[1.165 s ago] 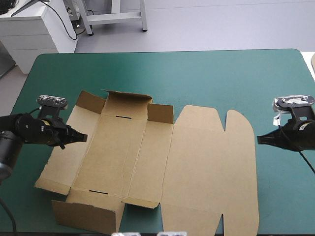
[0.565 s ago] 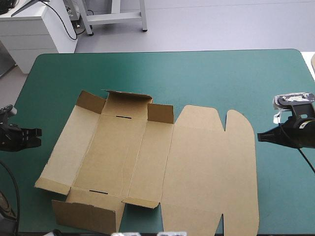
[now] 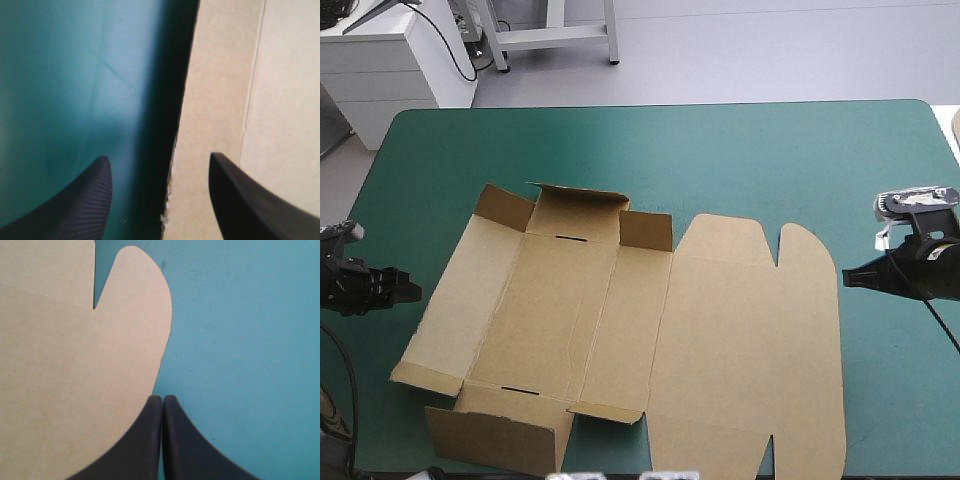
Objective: Fold the box
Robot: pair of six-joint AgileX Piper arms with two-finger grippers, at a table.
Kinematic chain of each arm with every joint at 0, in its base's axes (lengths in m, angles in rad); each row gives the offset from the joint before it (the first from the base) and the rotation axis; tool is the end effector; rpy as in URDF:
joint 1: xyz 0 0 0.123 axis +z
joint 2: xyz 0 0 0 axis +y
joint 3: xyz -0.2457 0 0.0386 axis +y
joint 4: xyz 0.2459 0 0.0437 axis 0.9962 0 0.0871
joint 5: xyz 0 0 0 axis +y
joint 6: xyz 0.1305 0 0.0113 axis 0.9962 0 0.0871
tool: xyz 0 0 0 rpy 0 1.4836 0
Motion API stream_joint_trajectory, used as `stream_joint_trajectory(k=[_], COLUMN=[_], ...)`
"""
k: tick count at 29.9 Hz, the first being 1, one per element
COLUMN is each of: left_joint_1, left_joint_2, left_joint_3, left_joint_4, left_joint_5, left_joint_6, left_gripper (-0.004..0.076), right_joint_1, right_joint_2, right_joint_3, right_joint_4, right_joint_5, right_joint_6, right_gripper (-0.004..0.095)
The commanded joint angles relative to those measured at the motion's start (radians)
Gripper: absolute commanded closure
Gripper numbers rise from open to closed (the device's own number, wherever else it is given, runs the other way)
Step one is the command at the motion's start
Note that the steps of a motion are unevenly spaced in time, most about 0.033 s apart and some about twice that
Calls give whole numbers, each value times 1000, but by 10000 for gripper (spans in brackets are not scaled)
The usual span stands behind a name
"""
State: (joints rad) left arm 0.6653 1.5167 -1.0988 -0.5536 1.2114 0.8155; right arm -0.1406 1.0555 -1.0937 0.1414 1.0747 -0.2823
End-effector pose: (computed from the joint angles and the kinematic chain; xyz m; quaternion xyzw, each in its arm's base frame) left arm 0.2580 0.1205 0.1970 -0.0200 0.9661 -0.1805 0.1837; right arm 0.2326 -0.0165 0.3035 -0.0542 0.9483 0.0039 0.3128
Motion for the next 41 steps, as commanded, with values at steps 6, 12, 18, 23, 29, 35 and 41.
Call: stream_joint_trajectory(k=[6, 12, 18, 23, 29, 35, 41], left_joint_1=[-70, -168, -242, -246, -246, -246, -246], left_joint_2=[50, 85, 87, 85, 81, 81, 81], left_joint_3=[66, 75, 75, 75, 75, 75, 75], left_joint_4=[-51, -53, -11, 51, 40, 40, 40], left_joint_5=[85, 85, 85, 85, 85, 85, 85], left_joint_6=[73, 70, 24, -19, -22, -19, -14], left_gripper=[279, 279, 286, 325, 386, 613, 721], right_joint_1=[-7, -7, -7, -7, -7, -7, -7], right_joint_2=[-7, -7, -7, -7, -7, -7, -7], right_joint_3=[-26, -26, -26, -26, -26, -26, -26], right_joint_4=[9, 9, 9, 9, 11, 11, 11], right_joint_5=[-41, -41, -41, -39, -39, -39, -41], right_joint_6=[-15, -15, -15, -17, -17, -17, -19], right_gripper=[924, 924, 923, 923, 924, 924, 924])
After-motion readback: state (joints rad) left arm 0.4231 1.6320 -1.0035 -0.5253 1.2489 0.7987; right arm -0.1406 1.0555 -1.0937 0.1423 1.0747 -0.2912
